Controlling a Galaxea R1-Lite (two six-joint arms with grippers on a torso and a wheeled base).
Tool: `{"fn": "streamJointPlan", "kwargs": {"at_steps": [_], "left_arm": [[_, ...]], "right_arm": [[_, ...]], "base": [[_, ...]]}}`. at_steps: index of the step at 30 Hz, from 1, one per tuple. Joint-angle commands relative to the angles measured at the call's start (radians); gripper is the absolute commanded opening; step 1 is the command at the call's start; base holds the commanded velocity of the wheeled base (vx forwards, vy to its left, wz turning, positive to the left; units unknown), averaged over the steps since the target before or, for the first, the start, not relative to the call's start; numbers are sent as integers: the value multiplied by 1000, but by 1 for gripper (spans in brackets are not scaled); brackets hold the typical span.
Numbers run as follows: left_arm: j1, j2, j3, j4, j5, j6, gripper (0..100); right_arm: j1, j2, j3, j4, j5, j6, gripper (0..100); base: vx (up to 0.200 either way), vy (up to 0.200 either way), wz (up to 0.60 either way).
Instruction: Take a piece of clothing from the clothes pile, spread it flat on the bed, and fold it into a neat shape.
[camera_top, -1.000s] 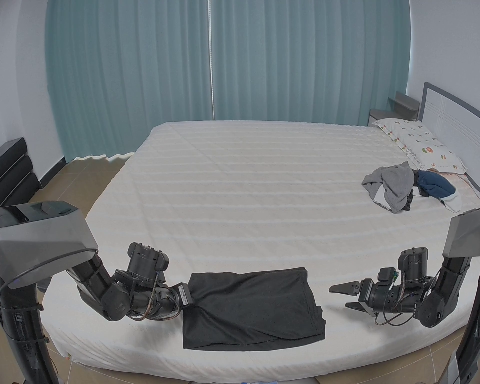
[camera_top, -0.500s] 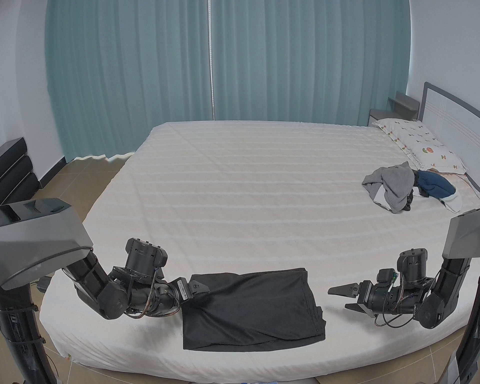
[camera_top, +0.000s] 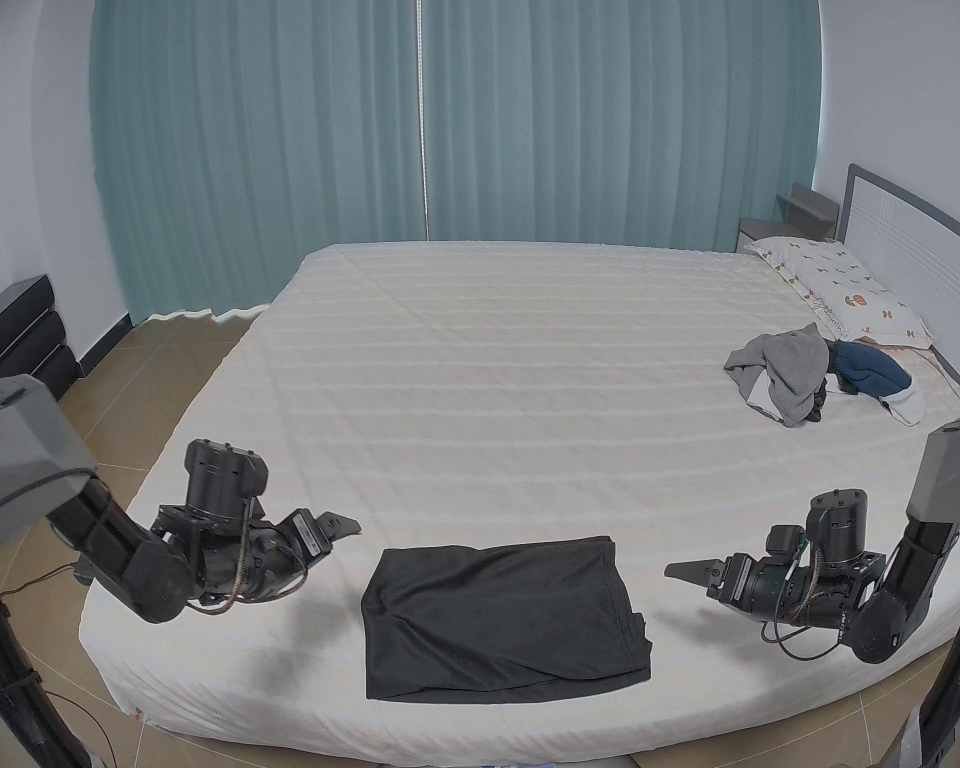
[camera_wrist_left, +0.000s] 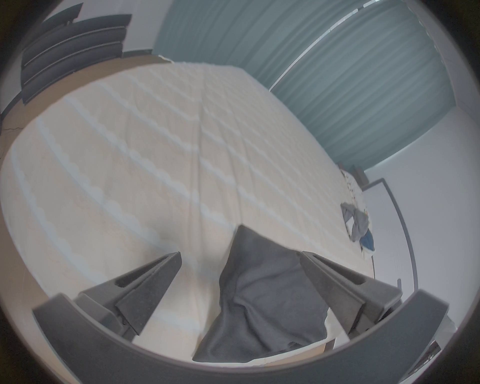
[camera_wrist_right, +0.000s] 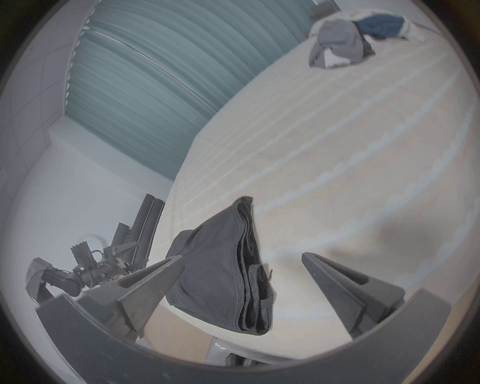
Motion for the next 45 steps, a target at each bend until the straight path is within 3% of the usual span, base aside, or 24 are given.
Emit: {"fn": "streamJointPlan", "kwargs": {"at_steps": [1,4,9,13,18,20,24,29,34,39,45], "left_arm": [[66,-302,93,4,81,12,100],[66,-404,128,5,130,28,100],[58,-654,200,11,237,166,100],[57,-817,201,88,332,249,100],[55,-966,203,191,378,288,100],[55,-1093,203,294,407,308,100],[64,-1277,201,426,427,354,100],[98,-1460,203,558,429,429,100],[165,-1596,209,656,426,498,100],[205,-1743,260,697,426,605,100],[242,-1817,330,693,423,660,100]], "right_arm": [[4,-296,92,1,-132,-112,100],[4,-418,115,16,-163,-135,100],[-70,-705,169,127,-172,-244,100],[-134,-945,181,323,-163,-316,100],[-148,-1175,140,559,-159,-344,100],[-145,-1346,108,757,-159,-379,100],[-142,-1578,71,1042,-155,-443,100],[-166,-1712,48,1224,-157,-486,100],[-219,-1813,51,1326,-159,-555,100],[-231,-1955,49,1446,-209,-669,100],[-242,-1978,81,1475,-248,-670,100]], "base": [[0,0,0],[0,0,0],[0,0,0],[0,0,0],[0,0,0],[0,0,0],[0,0,0],[0,0,0],[0,0,0],[0,0,0],[0,0,0]]}}
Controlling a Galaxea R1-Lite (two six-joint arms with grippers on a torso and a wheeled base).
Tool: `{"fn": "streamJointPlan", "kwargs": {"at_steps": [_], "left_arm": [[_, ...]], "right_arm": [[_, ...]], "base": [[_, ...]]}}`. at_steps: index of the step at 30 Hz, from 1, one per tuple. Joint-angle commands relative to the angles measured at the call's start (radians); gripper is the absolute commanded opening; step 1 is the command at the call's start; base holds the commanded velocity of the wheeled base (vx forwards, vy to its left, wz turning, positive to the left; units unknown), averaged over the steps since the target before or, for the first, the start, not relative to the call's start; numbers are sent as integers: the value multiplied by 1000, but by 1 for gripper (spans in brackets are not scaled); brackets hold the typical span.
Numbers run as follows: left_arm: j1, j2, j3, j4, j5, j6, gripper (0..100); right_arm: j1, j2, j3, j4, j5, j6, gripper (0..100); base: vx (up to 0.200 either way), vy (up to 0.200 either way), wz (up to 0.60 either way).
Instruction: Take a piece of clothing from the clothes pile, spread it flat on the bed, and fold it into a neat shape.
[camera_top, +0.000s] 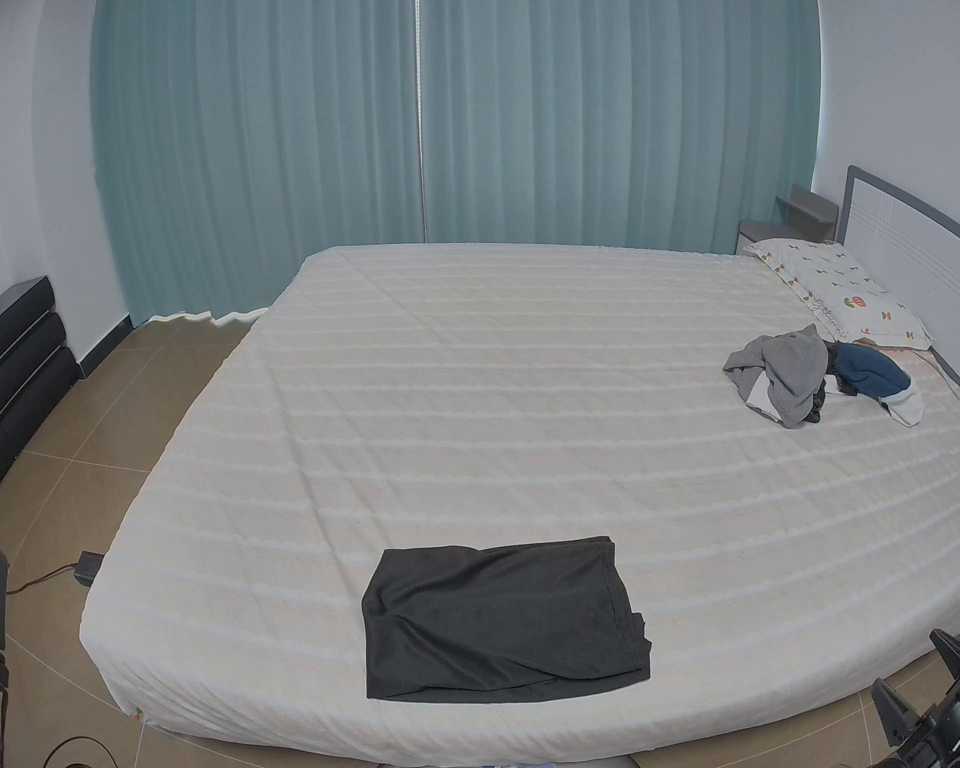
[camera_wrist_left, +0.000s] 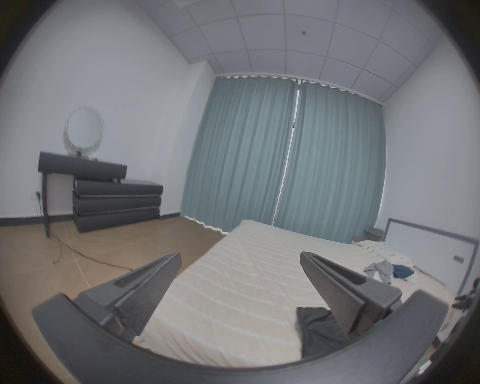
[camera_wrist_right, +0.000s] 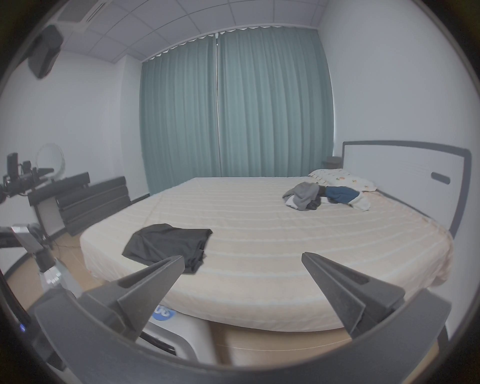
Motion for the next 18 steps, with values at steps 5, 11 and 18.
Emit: {"fn": "streamJointPlan", "kwargs": {"at_steps": [5,11,18], "left_arm": [[80,-203,113,6,-24,39,100],[81,-208,220,-103,-26,60,100],[80,-208,318,-237,-32,114,100]], "right_arm": [[-19,-99,38,-21,-18,7,100],[-20,-98,158,-256,-17,-10,100],[-20,-98,161,-262,-18,-22,100]], "base": [[0,0,0],[0,0,0],[0,0,0]]}}
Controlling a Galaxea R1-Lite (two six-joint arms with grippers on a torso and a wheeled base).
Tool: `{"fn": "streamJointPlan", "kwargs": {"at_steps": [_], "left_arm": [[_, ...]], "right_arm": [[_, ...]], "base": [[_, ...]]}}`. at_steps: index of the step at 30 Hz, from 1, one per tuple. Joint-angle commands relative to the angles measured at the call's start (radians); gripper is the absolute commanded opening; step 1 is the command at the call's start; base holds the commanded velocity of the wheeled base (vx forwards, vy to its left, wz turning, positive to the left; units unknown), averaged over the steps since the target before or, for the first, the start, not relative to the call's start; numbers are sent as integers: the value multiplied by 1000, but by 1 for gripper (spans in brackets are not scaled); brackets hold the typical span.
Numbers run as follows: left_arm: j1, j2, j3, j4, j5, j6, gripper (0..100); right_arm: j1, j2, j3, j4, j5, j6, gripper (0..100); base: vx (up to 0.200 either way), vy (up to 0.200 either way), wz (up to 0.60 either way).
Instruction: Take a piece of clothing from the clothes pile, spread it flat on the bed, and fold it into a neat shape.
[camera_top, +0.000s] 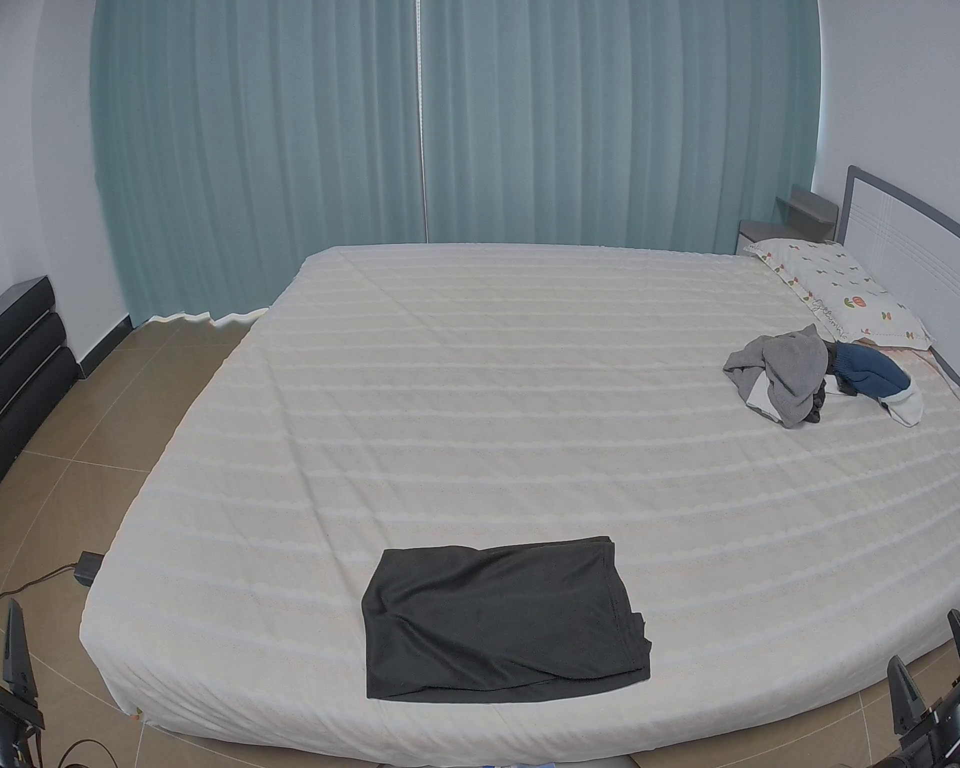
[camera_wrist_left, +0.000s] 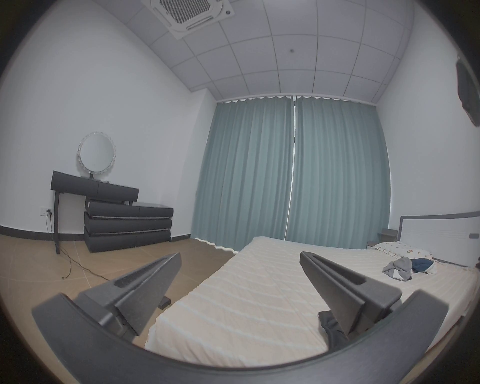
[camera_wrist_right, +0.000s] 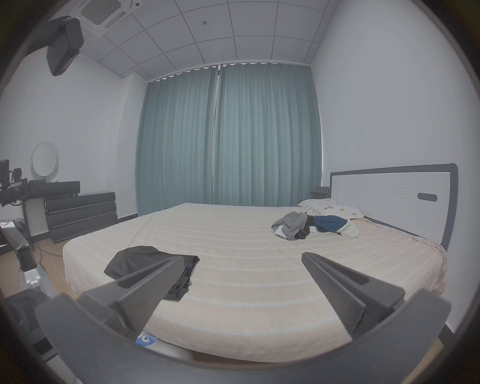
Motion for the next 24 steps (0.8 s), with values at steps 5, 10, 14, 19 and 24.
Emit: {"fn": "streamJointPlan", "kwargs": {"at_steps": [5,10,14,19,24], "left_arm": [[2,-15,63,31,-68,18,100],[2,-15,63,80,-173,16,100],[1,-12,63,85,-271,15,100],[1,-11,61,88,-358,74,100],[9,-15,60,145,-340,87,100]], "right_arm": [[-1,-9,32,-17,-1,-7,100],[-1,-9,34,-16,-6,13,100],[-1,-9,34,-14,-23,42,100],[-1,-9,34,-14,-24,40,100],[-4,-9,34,-13,-47,42,100]], "base": [[0,0,0],[0,0,0],[0,0,0],[0,0,0],[0,0,0]]}}
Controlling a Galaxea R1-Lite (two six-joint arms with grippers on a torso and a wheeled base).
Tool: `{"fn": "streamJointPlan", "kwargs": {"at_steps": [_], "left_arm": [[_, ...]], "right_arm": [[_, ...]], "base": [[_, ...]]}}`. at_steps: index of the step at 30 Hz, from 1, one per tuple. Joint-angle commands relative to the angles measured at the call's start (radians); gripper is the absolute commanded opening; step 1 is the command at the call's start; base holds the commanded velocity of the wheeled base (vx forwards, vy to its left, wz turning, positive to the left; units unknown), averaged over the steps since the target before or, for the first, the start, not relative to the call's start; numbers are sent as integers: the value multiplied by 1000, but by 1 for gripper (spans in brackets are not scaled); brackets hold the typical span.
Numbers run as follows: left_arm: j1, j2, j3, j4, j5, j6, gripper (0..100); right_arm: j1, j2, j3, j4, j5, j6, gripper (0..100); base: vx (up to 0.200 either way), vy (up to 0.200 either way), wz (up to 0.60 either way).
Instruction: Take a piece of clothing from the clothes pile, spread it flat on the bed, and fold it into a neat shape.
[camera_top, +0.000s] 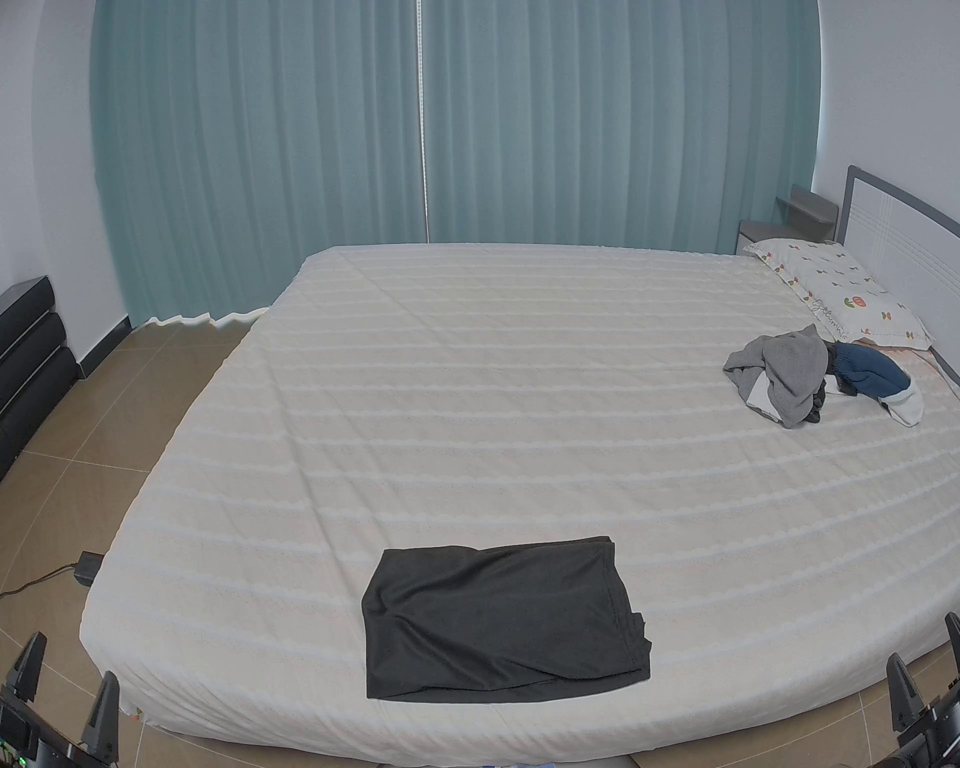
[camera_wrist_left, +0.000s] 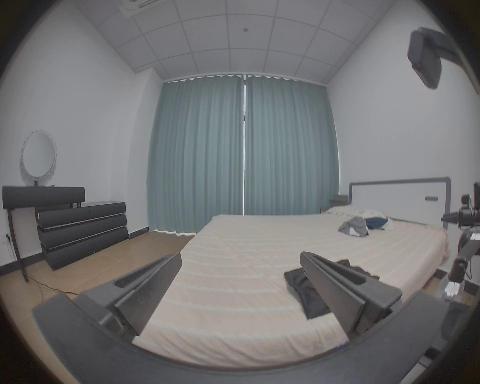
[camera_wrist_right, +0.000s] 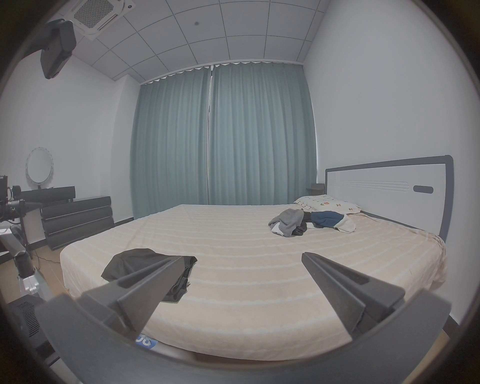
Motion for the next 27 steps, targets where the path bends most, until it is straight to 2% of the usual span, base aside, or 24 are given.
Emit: {"fn": "streamJointPlan", "kwargs": {"at_steps": [1,27], "left_arm": [[7,-10,16,-13,5,-5,100],[3,-10,16,-11,5,5,100]], "right_arm": [[-3,-9,18,1,-13,1,100],[-3,-9,16,1,-13,-2,100]], "base": [[0,0,0],[0,0,0]]}}
